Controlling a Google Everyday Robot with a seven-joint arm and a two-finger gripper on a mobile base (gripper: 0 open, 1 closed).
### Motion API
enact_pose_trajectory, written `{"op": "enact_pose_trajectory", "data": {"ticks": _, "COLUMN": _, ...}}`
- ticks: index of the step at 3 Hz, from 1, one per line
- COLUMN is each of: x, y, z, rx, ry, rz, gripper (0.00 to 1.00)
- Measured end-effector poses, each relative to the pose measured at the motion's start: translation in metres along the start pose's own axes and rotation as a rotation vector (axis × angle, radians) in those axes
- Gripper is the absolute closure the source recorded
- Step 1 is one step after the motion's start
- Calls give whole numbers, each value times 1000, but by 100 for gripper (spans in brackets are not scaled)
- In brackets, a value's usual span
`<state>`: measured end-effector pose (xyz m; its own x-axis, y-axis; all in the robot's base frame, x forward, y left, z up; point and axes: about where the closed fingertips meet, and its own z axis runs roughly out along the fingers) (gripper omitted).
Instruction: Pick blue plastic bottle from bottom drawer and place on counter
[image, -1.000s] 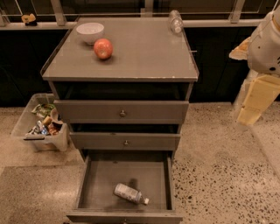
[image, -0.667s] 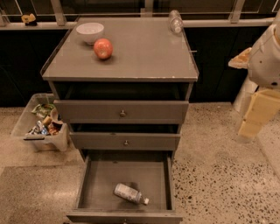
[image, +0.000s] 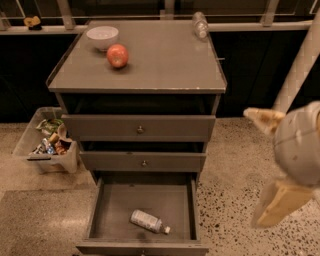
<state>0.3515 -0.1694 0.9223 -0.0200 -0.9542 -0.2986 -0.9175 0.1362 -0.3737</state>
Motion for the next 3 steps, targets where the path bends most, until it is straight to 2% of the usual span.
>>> {"op": "enact_pose_trajectory", "data": {"ticks": 1, "x": -14, "y": 40, "z": 37, "rx": 46, "ry": 24, "rz": -46, "gripper": 0}}
{"op": "enact_pose_trajectory", "data": {"ticks": 2, "x": -8, "y": 80, "z": 111, "rx": 16, "ry": 101, "rz": -56, "gripper": 0}}
{"op": "enact_pose_trajectory", "data": {"ticks": 3, "x": -15, "y": 133, "z": 221, "rx": -111, "ry": 79, "rz": -139, "gripper": 0}}
